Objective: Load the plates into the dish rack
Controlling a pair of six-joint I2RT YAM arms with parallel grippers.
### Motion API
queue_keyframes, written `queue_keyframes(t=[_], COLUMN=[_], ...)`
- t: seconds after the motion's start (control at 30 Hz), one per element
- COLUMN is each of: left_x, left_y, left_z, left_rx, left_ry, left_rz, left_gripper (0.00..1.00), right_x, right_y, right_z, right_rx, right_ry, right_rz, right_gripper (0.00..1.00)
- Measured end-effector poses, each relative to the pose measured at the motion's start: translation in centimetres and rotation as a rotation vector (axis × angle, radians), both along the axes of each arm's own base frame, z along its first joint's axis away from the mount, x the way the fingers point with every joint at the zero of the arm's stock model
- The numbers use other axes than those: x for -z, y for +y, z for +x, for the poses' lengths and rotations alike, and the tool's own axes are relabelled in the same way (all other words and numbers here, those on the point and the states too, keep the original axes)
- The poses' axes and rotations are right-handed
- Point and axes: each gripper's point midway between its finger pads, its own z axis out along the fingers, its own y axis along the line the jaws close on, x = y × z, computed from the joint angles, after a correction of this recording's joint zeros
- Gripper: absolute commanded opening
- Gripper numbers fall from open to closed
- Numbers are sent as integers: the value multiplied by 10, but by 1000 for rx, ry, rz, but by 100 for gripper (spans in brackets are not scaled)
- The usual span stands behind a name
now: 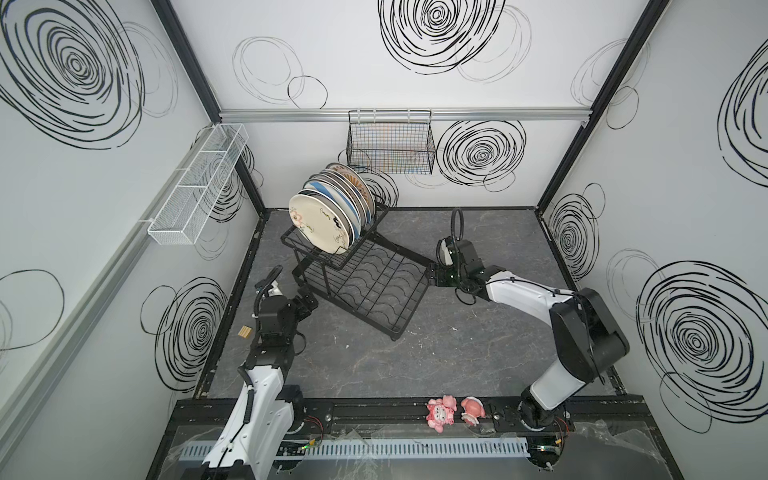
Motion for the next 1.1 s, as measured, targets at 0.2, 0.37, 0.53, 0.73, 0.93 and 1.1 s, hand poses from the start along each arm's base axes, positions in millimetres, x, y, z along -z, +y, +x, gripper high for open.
queue_keyframes(t=[0.2, 0.37, 0.53, 0.73, 0.93, 1.1], left_x=[-1, 1, -2, -2, -6, -13], left_y=[-1, -1, 0, 3, 3, 7], left_z=[0, 0, 0, 0, 3, 5], left_rx=[3, 4, -4, -16, -10, -23], left_ry=[-5, 3, -8, -7, -23, -49], left_rz=[1, 1, 6, 14, 35, 64], left_gripper=[96, 96, 96, 96, 96, 96], right_x=[18, 31, 32, 29, 28, 29], right_y=[5, 11, 3, -25, -69, -118], right_z=[6, 14, 23, 41, 51, 41], right_rx=[4, 7, 29, 96, 166, 235], right_ry=[21, 34, 26, 17, 22, 38], right_rz=[-57, -106, -138, -114, -102, -104], right_gripper=[84, 84, 84, 83, 83, 84])
